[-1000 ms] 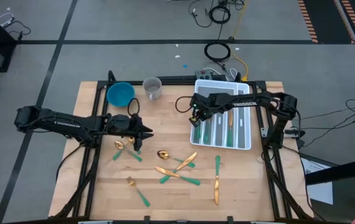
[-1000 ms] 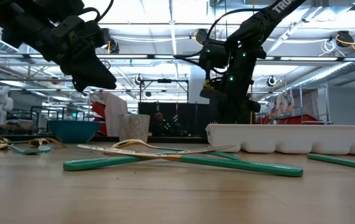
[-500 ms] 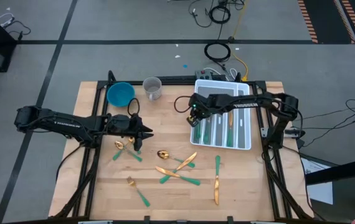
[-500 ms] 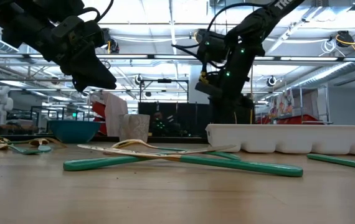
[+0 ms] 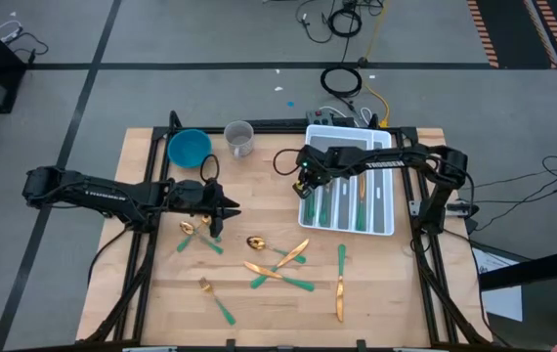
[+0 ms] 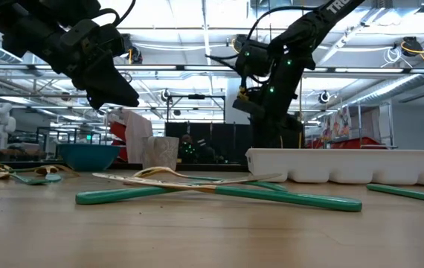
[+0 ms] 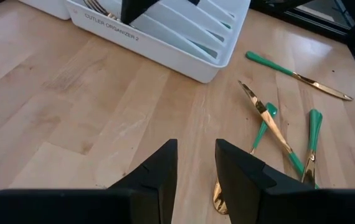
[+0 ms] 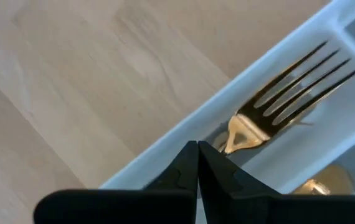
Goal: Sort silverware
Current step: Put the green fork into the white silverware organizer
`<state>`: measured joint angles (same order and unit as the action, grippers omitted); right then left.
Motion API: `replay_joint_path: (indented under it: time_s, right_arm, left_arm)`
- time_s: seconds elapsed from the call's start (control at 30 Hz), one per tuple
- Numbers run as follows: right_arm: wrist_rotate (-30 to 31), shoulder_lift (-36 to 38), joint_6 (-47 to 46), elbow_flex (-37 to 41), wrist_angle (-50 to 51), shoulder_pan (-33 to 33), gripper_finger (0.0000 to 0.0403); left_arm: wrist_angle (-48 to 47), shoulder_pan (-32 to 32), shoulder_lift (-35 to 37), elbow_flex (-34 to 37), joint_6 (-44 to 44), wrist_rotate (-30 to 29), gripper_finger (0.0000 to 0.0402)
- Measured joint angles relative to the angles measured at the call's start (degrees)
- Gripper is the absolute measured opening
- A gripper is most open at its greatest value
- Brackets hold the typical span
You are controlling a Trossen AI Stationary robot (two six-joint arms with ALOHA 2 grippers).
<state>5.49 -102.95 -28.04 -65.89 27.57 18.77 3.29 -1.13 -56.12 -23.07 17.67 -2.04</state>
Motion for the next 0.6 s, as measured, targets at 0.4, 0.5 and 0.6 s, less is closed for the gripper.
replay_joint_path:
  time_s: [0.4, 0.5, 0.6]
  right_arm:
    - [-1.6, -3.3, -1.3, -0.4, 2.1, -0.1, 0.0]
    - [-0.1, -3.3, -0.8, -1.7, 4.4, -0.3, 0.0]
    - [0.9, -3.4, 0.1, -2.9, 6.1, -0.3, 0.0]
  left_arm:
    - [-1.5, 0.0, 0.0, 0.0, 0.0, 0.0, 0.0115]
    - [-1.5, 0.0, 0.0, 0.0, 0.0, -0.1, 0.0115]
    - [-1.5, 0.0, 0.0, 0.0, -0.1, -0.2, 0.0115]
